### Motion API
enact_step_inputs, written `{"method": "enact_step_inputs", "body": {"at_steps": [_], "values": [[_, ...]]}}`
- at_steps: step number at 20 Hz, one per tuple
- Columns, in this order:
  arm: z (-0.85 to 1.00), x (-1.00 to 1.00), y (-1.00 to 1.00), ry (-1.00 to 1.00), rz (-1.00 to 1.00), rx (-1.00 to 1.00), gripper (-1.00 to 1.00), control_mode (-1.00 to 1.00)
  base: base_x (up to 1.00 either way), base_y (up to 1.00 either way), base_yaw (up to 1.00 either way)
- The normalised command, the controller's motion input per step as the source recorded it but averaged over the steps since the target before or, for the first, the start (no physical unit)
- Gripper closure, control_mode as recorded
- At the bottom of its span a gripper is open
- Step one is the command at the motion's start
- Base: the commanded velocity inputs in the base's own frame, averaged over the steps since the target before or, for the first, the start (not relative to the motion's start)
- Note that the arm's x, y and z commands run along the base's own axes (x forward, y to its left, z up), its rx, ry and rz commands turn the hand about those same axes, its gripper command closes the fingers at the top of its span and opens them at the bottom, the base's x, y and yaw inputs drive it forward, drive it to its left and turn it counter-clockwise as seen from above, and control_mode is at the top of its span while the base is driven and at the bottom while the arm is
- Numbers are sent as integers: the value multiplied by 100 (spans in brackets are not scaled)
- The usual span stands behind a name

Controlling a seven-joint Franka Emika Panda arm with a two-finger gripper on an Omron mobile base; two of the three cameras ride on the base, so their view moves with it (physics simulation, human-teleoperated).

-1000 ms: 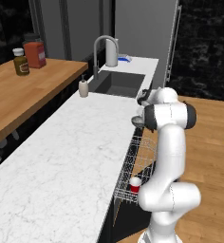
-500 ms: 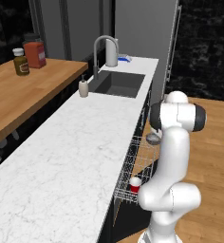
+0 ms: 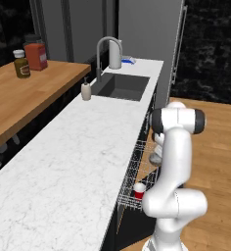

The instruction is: Pick up the cup and bowl from the counter, place them in the dishwasher, and close the dishwasher door.

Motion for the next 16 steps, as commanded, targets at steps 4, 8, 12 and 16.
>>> {"method": "enact_step_inputs", "body": {"at_steps": [4, 8, 12, 16], "values": [[-64, 6, 29, 4, 0, 12, 100, -100, 0, 0, 0], [-45, 24, 59, 4, 0, 18, 100, -100, 0, 0, 0], [-35, 24, 35, 7, 0, 15, 100, -100, 0, 0, 0], [-34, 19, 9, 9, -4, 5, 100, -100, 0, 0, 0]]}}
